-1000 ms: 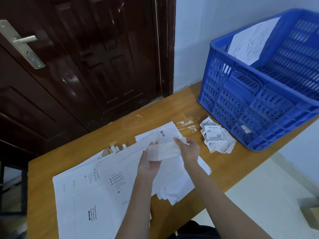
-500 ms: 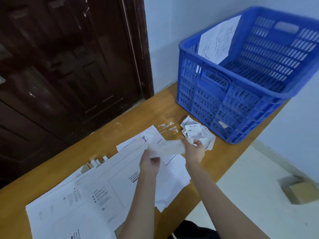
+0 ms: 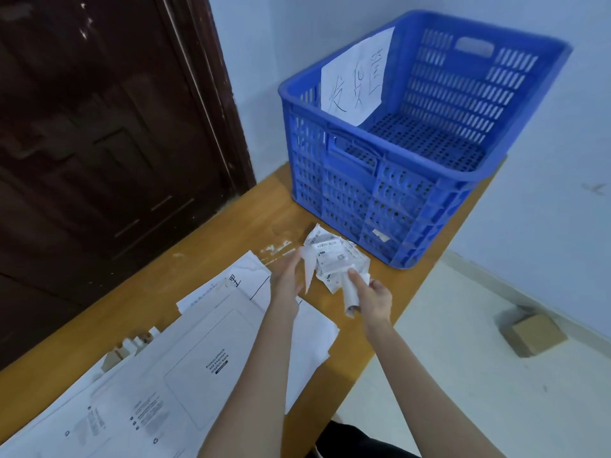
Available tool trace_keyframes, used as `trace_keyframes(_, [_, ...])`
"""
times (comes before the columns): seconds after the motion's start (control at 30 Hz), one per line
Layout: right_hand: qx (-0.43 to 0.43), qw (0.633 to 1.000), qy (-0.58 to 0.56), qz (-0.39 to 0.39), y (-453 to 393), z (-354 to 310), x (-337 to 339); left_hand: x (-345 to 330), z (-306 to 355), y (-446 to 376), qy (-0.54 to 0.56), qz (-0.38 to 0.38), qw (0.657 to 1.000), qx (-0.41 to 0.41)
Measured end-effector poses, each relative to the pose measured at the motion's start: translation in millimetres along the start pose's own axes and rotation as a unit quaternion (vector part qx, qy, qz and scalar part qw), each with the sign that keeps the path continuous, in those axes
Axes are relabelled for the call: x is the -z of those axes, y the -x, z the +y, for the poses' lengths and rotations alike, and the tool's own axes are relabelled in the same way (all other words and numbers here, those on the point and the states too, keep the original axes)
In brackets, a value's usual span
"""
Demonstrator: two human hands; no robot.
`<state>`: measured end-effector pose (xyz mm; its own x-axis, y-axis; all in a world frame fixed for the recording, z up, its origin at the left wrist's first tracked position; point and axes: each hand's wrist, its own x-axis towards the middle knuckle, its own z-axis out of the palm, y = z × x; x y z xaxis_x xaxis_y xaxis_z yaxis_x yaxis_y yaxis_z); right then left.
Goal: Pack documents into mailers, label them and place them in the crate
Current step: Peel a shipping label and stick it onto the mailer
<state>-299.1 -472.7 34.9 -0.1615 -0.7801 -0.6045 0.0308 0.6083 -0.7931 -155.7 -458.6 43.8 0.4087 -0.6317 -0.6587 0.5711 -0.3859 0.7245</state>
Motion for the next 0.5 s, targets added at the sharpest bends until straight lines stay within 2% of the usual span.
trace_keyframes(0.07, [-0.005,1.000,-0.001,-0.004,-2,3,8,-9,2,-3,-0.115,-0.084,0.990,-0.019])
trace_keyframes(0.1, [-0.005,1.000,-0.003,-0.005,-2,2,10,-12,3,-6,-0.158,-0.100,0.982,-0.026])
trace_keyframes(0.17, [-0.005,1.000,-0.004,-0.007,-2,1,13,-17,1,-6,-0.174,-0.102,0.978,-0.049])
trace_keyframes(0.2, [-0.001,1.000,0.000,-0.008,-2,0,12,-16,-2,-4,-0.163,-0.088,0.980,-0.066])
trace_keyframes(0.27, [0.032,0.999,0.034,-0.007,-3,-1,7,-14,-6,0,-0.127,-0.009,0.989,-0.076])
trace_keyframes(0.33, [0.096,0.991,0.093,-0.010,-3,-3,-1,-9,-7,3,-0.109,0.049,0.992,-0.046])
trace_keyframes(0.4, [0.163,0.970,0.178,-0.038,0,-3,-11,-2,-5,7,-0.117,0.015,0.993,0.013])
trace_keyframes(0.5, [0.248,0.891,0.367,-0.094,9,-4,-24,11,-5,9,-0.107,-0.033,0.992,0.052])
